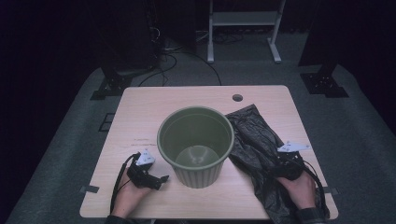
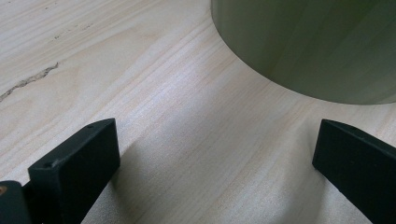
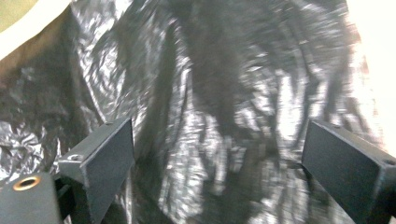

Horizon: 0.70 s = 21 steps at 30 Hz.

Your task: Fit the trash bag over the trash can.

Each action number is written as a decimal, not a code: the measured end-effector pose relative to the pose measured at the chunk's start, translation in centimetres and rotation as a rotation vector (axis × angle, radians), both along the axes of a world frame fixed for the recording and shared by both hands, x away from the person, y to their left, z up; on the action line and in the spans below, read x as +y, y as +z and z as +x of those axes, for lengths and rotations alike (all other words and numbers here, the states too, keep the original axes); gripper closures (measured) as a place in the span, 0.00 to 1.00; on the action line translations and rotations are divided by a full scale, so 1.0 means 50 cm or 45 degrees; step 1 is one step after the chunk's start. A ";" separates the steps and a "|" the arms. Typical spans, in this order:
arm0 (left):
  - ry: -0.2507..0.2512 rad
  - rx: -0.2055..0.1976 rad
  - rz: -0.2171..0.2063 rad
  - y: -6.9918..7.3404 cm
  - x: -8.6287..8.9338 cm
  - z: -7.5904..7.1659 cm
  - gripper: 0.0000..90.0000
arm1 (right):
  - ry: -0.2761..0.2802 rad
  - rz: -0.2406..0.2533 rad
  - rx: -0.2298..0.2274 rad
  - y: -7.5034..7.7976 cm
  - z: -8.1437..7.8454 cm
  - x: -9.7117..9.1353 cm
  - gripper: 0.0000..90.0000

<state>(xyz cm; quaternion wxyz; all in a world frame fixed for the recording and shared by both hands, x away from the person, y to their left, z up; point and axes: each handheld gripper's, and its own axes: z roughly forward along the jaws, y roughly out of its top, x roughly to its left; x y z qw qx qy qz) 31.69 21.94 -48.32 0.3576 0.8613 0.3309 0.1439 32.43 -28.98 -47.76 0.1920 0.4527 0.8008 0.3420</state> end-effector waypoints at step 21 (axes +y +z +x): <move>0.003 0.000 -0.002 0.000 0.000 -0.003 0.00 | -0.078 0.046 0.093 0.000 0.013 -0.081 0.27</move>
